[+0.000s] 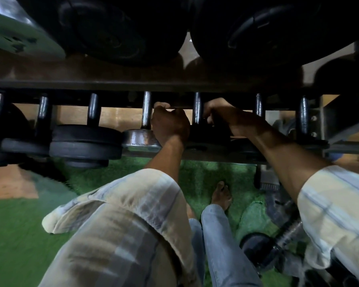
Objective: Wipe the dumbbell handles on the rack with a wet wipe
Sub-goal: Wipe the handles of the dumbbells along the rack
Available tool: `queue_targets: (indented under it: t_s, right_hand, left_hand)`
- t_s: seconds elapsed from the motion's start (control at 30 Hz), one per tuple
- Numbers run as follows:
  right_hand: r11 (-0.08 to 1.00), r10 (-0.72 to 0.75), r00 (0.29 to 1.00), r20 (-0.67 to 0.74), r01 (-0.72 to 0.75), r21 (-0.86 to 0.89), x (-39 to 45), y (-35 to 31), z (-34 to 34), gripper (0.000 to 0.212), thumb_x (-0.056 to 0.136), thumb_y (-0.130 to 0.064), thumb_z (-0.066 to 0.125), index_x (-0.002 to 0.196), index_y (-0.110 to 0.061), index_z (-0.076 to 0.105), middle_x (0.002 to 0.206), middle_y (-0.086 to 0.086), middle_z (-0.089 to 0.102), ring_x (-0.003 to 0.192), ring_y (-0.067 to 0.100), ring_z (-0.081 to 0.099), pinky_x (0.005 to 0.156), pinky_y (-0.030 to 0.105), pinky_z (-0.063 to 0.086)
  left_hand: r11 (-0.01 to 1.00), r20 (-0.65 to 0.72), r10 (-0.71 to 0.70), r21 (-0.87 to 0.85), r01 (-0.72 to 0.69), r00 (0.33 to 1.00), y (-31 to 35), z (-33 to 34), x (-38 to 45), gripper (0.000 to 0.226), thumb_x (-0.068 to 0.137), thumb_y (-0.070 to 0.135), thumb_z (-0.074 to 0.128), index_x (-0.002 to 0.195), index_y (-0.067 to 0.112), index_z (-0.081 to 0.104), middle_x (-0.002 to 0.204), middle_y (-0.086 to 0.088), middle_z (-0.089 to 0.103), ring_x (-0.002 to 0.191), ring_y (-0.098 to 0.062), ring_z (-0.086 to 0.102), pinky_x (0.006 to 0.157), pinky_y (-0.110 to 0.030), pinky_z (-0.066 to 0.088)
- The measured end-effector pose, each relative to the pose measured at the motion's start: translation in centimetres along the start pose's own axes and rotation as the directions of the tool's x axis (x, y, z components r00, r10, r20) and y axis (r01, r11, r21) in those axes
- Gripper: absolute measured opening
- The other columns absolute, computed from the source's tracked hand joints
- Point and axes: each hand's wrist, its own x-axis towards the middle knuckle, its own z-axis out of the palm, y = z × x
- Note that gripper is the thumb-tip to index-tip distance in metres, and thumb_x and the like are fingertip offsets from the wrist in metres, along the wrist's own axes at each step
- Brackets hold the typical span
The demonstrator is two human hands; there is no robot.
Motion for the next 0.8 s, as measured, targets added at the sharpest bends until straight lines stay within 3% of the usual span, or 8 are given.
queue_targets:
  t_s: [0.17, 0.27, 0.47, 0.53, 0.6, 0.67, 0.73, 0.8]
  right_hand:
    - [0.991, 0.079, 0.996, 0.042, -0.083, 0.105, -0.1, -1.2, 1.2, 0.038, 0.07, -0.063, 0.08, 0.08, -0.026, 0.077, 0.071, 0.004, 0.059, 0.055, 0.015, 0.052, 0.056, 0.028, 0.039]
    - [0.998, 0.046, 0.993, 0.107, -0.051, 0.042, 0.1, -1.1, 1.6, 0.062, 0.08, -0.073, 0.067, 0.115, -0.022, 0.071, 0.104, 0.004, 0.073, 0.09, 0.021, 0.068, 0.083, 0.034, 0.052]
    - [0.999, 0.035, 0.996, 0.08, -0.032, -0.04, 0.1, -1.7, 2.3, 0.07, 0.067, -0.088, 0.065, 0.106, -0.029, 0.069, 0.113, -0.001, 0.074, 0.098, 0.015, 0.073, 0.091, 0.04, 0.06]
    - [0.981, -0.099, 0.98, 0.175, 0.126, -0.149, -0.9, -2.0, 2.1, 0.066, 0.08, -0.067, 0.07, 0.124, -0.017, 0.07, 0.131, 0.008, 0.067, 0.12, 0.022, 0.064, 0.107, 0.044, 0.05]
    - [0.938, -0.236, 0.942, 0.237, 0.285, -0.198, -2.3, -1.8, 1.8, 0.042, 0.103, -0.02, 0.052, 0.137, 0.005, 0.051, 0.138, 0.021, 0.057, 0.13, 0.026, 0.056, 0.113, 0.038, 0.041]
    - [0.935, -0.327, 0.929, 0.173, 0.345, -0.087, -2.8, -0.2, 0.9, 0.034, 0.102, -0.007, 0.046, 0.131, 0.008, 0.054, 0.123, 0.014, 0.07, 0.113, 0.005, 0.066, 0.099, 0.024, 0.049]
    - [0.95, -0.301, 0.947, 0.108, 0.308, -0.047, -2.3, 1.0, 0.5, 0.019, 0.095, -0.025, 0.062, 0.102, -0.009, 0.068, 0.09, -0.01, 0.075, 0.081, -0.011, 0.066, 0.081, 0.019, 0.05]
    - [0.982, -0.158, 0.987, 0.023, 0.159, -0.1, -0.8, 1.3, 0.1, 0.023, 0.083, -0.043, 0.075, 0.086, -0.023, 0.064, 0.077, -0.012, 0.066, 0.068, -0.004, 0.063, 0.069, 0.021, 0.045]
  left_hand:
    - [1.0, -0.029, 0.015, 0.005, -0.015, 0.999, -0.2, 0.1, 0.1, 0.024, 0.085, 0.017, 0.059, 0.108, 0.014, 0.065, 0.111, -0.007, 0.072, 0.11, -0.027, 0.064, 0.089, -0.029, 0.043]
    - [1.0, -0.044, 0.028, 0.005, -0.028, 0.999, -0.3, 0.2, 0.2, 0.028, 0.086, 0.018, 0.061, 0.112, 0.012, 0.065, 0.115, -0.007, 0.071, 0.113, -0.026, 0.063, 0.093, -0.029, 0.043]
    - [0.997, -0.077, 0.068, 0.027, -0.066, 0.995, -0.6, 0.3, 0.3, 0.032, 0.088, 0.022, 0.061, 0.118, 0.012, 0.063, 0.121, -0.008, 0.068, 0.118, -0.028, 0.06, 0.097, -0.033, 0.043]
    - [0.997, -0.083, 0.073, 0.025, -0.072, 0.994, -0.6, 0.3, 0.4, 0.032, 0.088, 0.023, 0.062, 0.118, 0.011, 0.064, 0.12, -0.008, 0.069, 0.118, -0.028, 0.06, 0.096, -0.033, 0.044]
    - [0.996, -0.086, 0.081, 0.031, -0.079, 0.993, -0.6, 0.3, 0.4, 0.031, 0.089, 0.023, 0.06, 0.117, 0.011, 0.063, 0.12, -0.009, 0.069, 0.118, -0.029, 0.06, 0.097, -0.034, 0.043]
    - [0.996, -0.079, 0.085, 0.041, -0.082, 0.993, -0.6, 0.3, 0.3, 0.032, 0.089, 0.024, 0.059, 0.118, 0.012, 0.062, 0.121, -0.009, 0.068, 0.119, -0.029, 0.06, 0.097, -0.035, 0.043]
    - [0.996, -0.074, 0.084, 0.049, -0.08, 0.994, -0.7, 0.4, 0.3, 0.032, 0.089, 0.024, 0.059, 0.119, 0.012, 0.061, 0.122, -0.009, 0.067, 0.12, -0.029, 0.059, 0.098, -0.036, 0.044]
    - [0.996, -0.073, 0.085, 0.044, -0.081, 0.994, -0.8, 0.4, 0.4, 0.032, 0.089, 0.025, 0.059, 0.118, 0.012, 0.062, 0.122, -0.009, 0.067, 0.119, -0.029, 0.059, 0.099, -0.036, 0.044]
